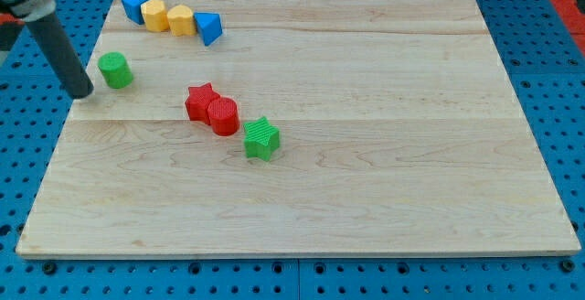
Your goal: Drag green circle to the top right of the green star
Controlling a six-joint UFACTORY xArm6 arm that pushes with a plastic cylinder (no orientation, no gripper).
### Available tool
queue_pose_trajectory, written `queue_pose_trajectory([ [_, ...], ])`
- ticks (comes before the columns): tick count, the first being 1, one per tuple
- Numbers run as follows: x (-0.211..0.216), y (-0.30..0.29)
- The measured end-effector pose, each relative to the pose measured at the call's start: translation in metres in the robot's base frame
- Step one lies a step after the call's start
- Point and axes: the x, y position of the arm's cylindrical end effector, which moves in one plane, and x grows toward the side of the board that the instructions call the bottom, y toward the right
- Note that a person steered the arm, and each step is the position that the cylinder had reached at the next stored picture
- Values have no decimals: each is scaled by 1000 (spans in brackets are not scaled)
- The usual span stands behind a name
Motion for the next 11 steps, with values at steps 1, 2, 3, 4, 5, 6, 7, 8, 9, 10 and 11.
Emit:
queue_pose_trajectory([
  [1,-34,28],
  [2,-33,75],
  [3,-44,116],
  [4,-67,116],
  [5,-61,148],
  [6,-30,199],
  [7,-4,251],
  [8,-17,267],
  [9,-19,291],
  [10,0,278],
  [11,14,265],
])
